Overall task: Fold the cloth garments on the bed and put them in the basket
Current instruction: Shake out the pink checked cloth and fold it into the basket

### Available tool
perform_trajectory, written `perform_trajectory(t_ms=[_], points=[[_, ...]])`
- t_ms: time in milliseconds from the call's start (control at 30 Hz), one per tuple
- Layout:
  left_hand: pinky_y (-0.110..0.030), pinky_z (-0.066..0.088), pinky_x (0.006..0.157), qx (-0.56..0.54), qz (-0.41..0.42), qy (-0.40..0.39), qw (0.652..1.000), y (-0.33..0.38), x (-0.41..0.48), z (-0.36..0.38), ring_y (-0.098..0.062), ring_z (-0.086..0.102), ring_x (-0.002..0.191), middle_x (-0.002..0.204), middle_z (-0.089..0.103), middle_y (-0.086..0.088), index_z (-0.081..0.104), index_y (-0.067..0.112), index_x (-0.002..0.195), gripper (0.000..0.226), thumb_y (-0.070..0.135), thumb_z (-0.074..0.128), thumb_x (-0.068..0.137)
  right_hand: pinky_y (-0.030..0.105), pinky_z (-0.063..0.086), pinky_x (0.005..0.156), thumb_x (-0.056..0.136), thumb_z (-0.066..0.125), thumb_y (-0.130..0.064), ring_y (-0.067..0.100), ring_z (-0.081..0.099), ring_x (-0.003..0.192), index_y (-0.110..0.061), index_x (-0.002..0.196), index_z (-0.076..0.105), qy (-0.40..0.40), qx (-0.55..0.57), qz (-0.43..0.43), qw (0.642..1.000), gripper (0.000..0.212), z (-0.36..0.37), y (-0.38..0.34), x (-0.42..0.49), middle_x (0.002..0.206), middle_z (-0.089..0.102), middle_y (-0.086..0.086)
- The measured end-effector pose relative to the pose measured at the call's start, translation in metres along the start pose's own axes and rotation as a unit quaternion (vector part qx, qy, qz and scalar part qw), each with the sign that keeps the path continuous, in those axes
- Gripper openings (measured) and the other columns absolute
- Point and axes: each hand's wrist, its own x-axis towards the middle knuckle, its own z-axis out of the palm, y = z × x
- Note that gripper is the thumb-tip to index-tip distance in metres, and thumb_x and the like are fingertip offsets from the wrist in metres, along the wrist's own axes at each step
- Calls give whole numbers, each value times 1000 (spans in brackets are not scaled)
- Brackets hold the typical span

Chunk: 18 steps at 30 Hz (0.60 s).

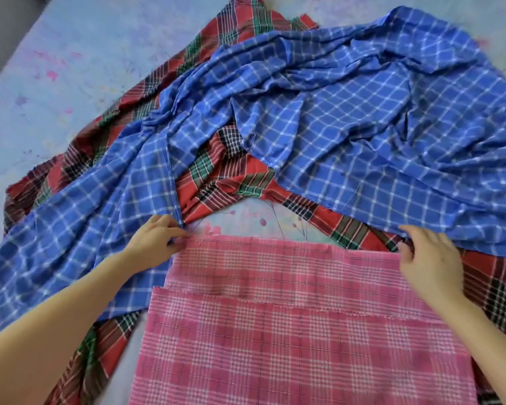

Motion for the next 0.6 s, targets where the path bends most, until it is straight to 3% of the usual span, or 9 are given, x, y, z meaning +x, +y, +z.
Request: perform_trajectory(t_ms=[67,133,233,267,333,400,467,533,600], points=[[-35,38,97,36,61,0,998,-3,11,-4,-25,47,106,111,56,-3,70,19,109,27,32,65,86,48,46,85,84,66,-14,37,61,94,-4,112,64,-23,-21,-30,999,30,6,5,9,100,68,15],[-30,38,92,43,104,-3,994,-6,19,-16,-24,50,101,108,59,-2,73,14,96,29,39,65,84,46,46,82,84,67,-17,35,61,87,-6,104,67,-32,-16,-40,999,23,10,9,13,93,70,12],[-16,31,85,-15,46,-94,994,-14,28,-44,-16,52,92,98,60,7,74,16,85,69,69,37,62,40,44,74,84,66,-14,29,55,72,-6,92,70,-25,29,-27,999,13,9,17,14,80,68,10],[-14,30,83,1,18,-137,990,-15,31,-49,-14,53,95,97,59,10,74,19,87,72,71,32,60,39,43,74,85,65,-14,26,53,70,-6,90,71,-31,46,-11,998,11,8,21,13,80,68,9],[-23,33,87,106,-27,-176,978,-10,37,-52,-13,50,103,100,57,13,72,29,92,48,64,42,79,38,44,74,89,61,-16,26,57,77,-6,93,71,-50,82,13,995,14,6,27,13,86,69,9],[-31,33,87,226,-25,-132,965,14,45,-53,-16,47,105,106,57,9,68,31,95,32,48,41,93,34,45,72,93,55,-18,22,59,83,-6,98,70,-73,133,40,988,20,2,32,12,91,68,3],[-34,33,85,238,0,-28,971,50,52,-51,-20,49,101,104,58,4,66,27,95,31,41,37,95,31,43,64,96,50,-21,18,59,75,-7,97,70,-77,159,81,981,24,-5,36,9,87,66,0],[-35,37,81,107,57,70,990,98,58,-43,-26,56,93,95,63,-1,68,20,89,42,41,32,93,30,38,53,97,48,-21,28,58,60,-3,87,68,-32,140,139,980,29,-11,49,5,76,68,13],[-36,45,78,-47,124,103,986,154,58,-35,-29,60,86,90,67,-4,71,16,86,47,41,31,86,32,35,50,96,49,-22,38,58,60,5,76,64,-15,149,205,967,37,-10,61,-1,68,63,23]])
